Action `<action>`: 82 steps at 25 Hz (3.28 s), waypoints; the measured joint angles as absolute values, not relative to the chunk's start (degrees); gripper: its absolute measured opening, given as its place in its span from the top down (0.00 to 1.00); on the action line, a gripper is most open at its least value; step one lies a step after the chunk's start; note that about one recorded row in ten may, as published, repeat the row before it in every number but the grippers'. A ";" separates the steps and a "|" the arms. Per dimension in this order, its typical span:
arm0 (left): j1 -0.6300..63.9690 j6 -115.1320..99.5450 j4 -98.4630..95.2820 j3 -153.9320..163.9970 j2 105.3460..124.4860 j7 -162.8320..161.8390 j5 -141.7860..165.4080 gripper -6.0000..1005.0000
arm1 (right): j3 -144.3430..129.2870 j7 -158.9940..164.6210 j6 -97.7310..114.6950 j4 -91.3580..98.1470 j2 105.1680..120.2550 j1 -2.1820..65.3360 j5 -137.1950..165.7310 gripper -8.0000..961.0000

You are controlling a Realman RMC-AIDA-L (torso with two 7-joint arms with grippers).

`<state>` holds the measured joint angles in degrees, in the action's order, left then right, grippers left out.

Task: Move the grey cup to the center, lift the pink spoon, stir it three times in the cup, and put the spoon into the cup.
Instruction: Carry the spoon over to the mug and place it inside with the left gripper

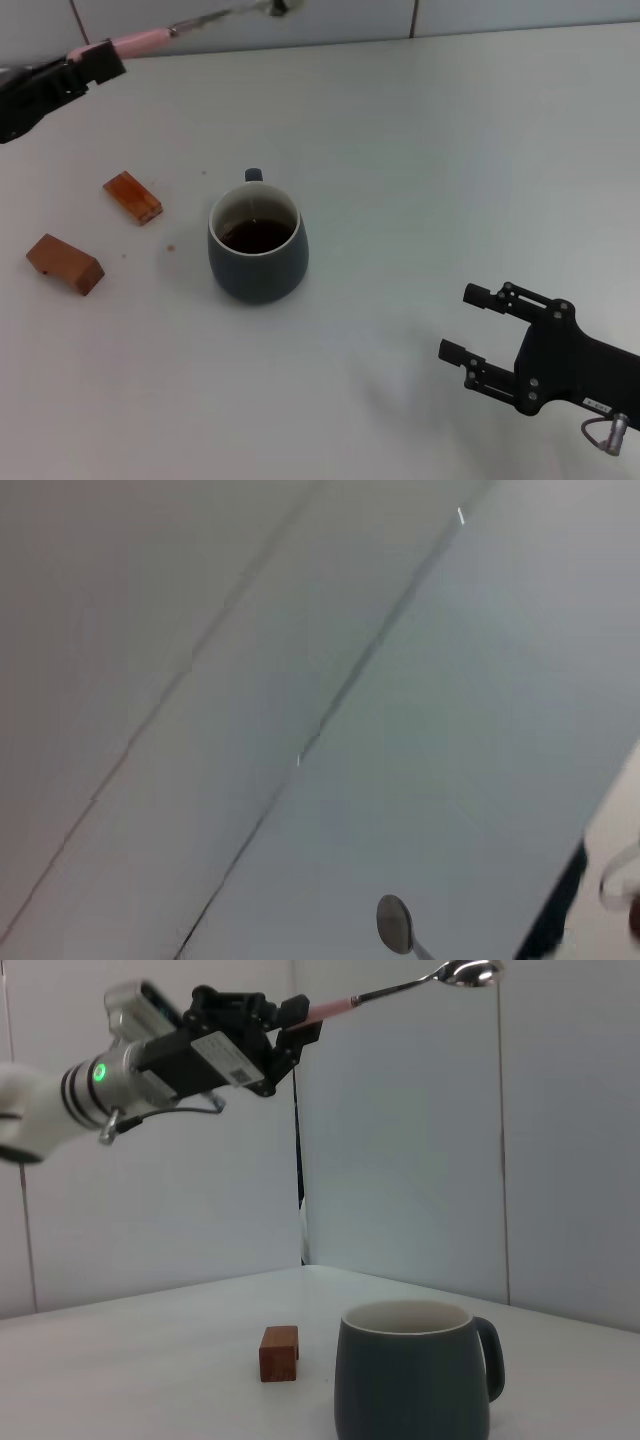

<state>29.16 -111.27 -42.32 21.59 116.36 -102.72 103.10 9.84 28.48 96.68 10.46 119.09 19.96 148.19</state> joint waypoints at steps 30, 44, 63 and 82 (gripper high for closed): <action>29.52 -109.46 -95.89 53.93 118.25 -108.50 126.72 0.86 | 9.84 28.74 96.75 10.37 119.09 18.45 148.18 0.27; 32.60 -102.17 -98.78 75.44 118.73 -117.84 144.22 0.86 | 9.85 29.52 96.70 10.37 119.09 18.69 148.18 0.27; 33.71 -99.61 -99.61 86.59 119.08 -122.00 148.44 0.86 | 9.84 29.53 96.67 9.56 119.09 18.36 148.19 0.27; 34.45 -101.50 -99.41 86.54 119.00 -123.75 150.36 0.86 | 9.85 30.02 96.68 9.41 119.09 18.31 148.18 0.27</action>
